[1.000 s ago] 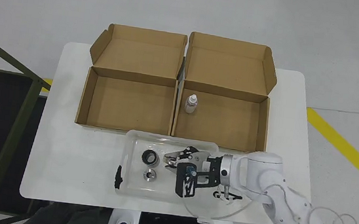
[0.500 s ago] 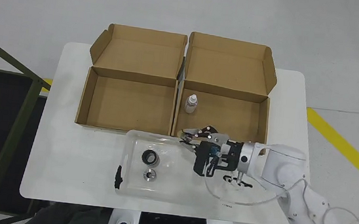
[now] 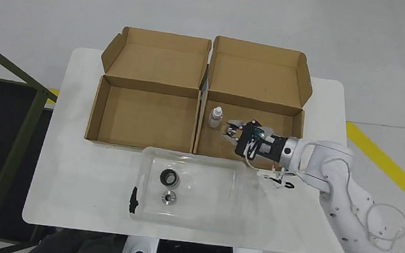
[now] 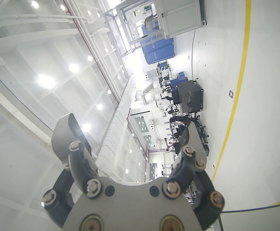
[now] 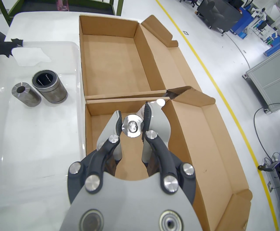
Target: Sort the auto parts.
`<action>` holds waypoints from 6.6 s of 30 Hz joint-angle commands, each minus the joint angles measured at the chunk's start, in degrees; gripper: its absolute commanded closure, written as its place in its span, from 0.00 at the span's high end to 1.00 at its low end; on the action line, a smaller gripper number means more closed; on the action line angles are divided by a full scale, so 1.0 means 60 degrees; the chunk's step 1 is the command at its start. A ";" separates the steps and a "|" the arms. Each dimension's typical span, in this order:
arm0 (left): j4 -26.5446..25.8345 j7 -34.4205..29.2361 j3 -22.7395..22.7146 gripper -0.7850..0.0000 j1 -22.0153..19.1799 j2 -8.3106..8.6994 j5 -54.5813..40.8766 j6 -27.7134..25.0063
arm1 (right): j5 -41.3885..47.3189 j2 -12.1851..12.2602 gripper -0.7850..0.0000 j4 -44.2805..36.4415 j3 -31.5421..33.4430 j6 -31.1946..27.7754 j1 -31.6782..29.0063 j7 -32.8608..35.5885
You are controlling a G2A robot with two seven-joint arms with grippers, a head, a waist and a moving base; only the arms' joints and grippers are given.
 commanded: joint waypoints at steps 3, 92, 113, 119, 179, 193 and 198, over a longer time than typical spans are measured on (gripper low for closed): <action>0.0000 0.0000 0.0000 1.00 0.0000 0.0000 0.0000 0.0000 | 0.0208 -0.0080 0.00 0.0750 -0.0261 -0.0042 0.0489 0.0226; 0.0000 0.0000 0.0000 1.00 0.0000 0.0000 0.0000 0.0000 | 0.0555 -0.1212 1.00 -0.0509 -0.4375 0.0924 0.0462 0.0775; 0.0000 0.0000 0.0000 1.00 0.0000 0.0000 0.0000 0.0000 | 0.0132 -0.1448 0.64 0.0513 -0.4451 0.1357 0.0592 0.1044; 0.0000 0.0000 0.0000 1.00 0.0000 0.0000 0.0000 0.0000 | 0.0089 -0.1519 0.63 0.0772 -0.4481 0.1371 0.0653 0.1121; 0.0000 0.0000 0.0000 1.00 0.0000 0.0000 0.0000 0.0000 | 0.1169 -0.1643 0.00 -0.0615 -0.2599 0.0925 0.0677 0.0353; 0.0000 0.0000 0.0000 1.00 0.0000 0.0000 0.0000 0.0000 | 0.0920 -0.1845 0.00 0.0787 -0.2610 0.1560 0.1498 0.0143; 0.0000 0.0000 0.0000 1.00 0.0000 0.0000 0.0000 0.0000 | 0.0978 -0.2036 0.00 0.1463 -0.2974 0.1878 0.1929 0.0168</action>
